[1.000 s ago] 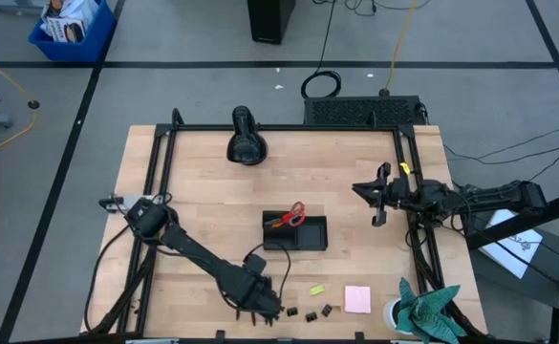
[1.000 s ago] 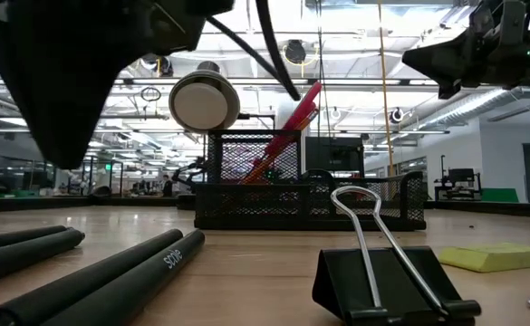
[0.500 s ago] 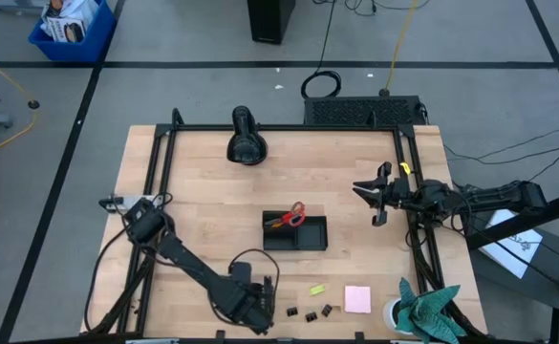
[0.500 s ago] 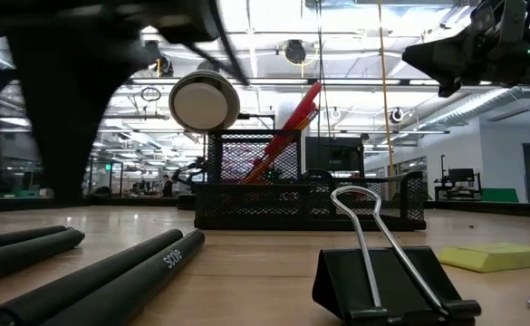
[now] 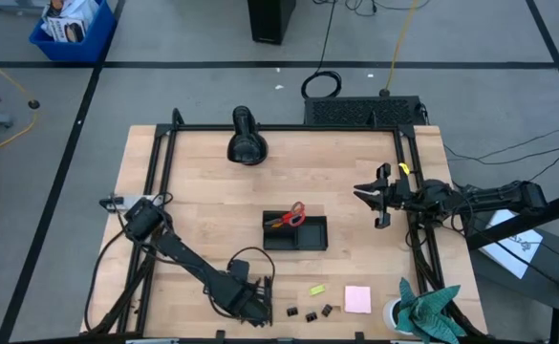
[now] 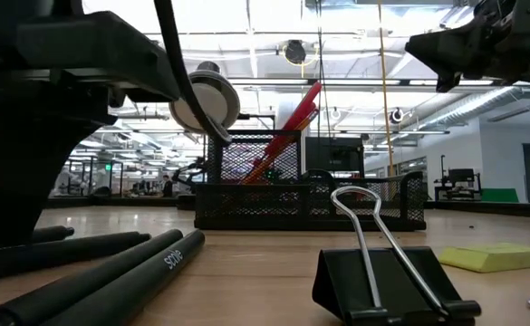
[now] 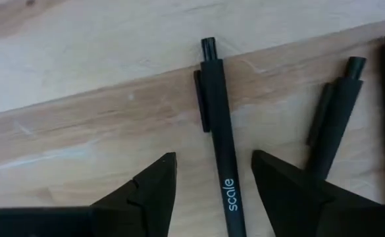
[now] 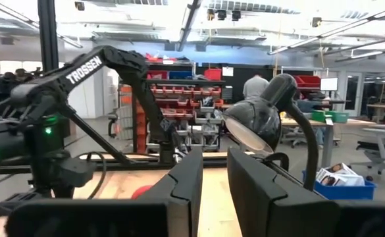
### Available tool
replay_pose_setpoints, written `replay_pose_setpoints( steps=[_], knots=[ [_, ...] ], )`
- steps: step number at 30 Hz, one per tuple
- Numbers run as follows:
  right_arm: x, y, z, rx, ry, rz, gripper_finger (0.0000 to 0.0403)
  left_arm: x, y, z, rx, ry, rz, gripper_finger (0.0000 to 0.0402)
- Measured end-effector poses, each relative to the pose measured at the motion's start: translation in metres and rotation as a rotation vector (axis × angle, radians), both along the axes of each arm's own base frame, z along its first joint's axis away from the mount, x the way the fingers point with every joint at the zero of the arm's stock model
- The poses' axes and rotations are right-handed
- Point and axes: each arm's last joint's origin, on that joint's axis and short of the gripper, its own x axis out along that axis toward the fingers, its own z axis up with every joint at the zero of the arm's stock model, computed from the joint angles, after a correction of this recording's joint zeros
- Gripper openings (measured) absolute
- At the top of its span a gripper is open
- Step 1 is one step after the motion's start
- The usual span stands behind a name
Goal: Pick and place office supplies into organizer
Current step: Put the pen into the desk organizer
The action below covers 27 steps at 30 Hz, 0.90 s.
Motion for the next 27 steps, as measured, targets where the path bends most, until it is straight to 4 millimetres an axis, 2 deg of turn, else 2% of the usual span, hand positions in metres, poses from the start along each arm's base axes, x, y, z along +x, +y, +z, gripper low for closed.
replay_pose_setpoints(
  steps=[3, 6, 15, 22, 27],
  knots=[
    [0.000, 0.000, 0.000, 0.000, -0.003, 0.000, 0.0066, -0.002, 0.002, -0.010, -0.021, -0.033, -0.032, 0.0202],
    [0.000, 0.000, 0.000, 0.012, 0.002, 0.004, 0.0066, -0.003, 0.004, -0.017, -0.030, -0.064, -0.045, 0.0173],
    [0.001, 0.000, -0.007, 0.096, 0.060, 0.022, 0.0066, 0.001, 0.004, -0.018, 0.039, -0.150, -0.142, 0.0019],
    [0.002, 0.001, -0.007, 0.095, 0.064, 0.072, 0.0066, -0.001, 0.002, -0.018, 0.381, -0.381, -0.198, 0.0034],
    [0.002, 0.002, -0.007, 0.123, 0.060, 0.082, 0.0066, -0.007, 0.001, -0.011, 0.592, -0.502, -0.212, 0.0011]
  ],
)
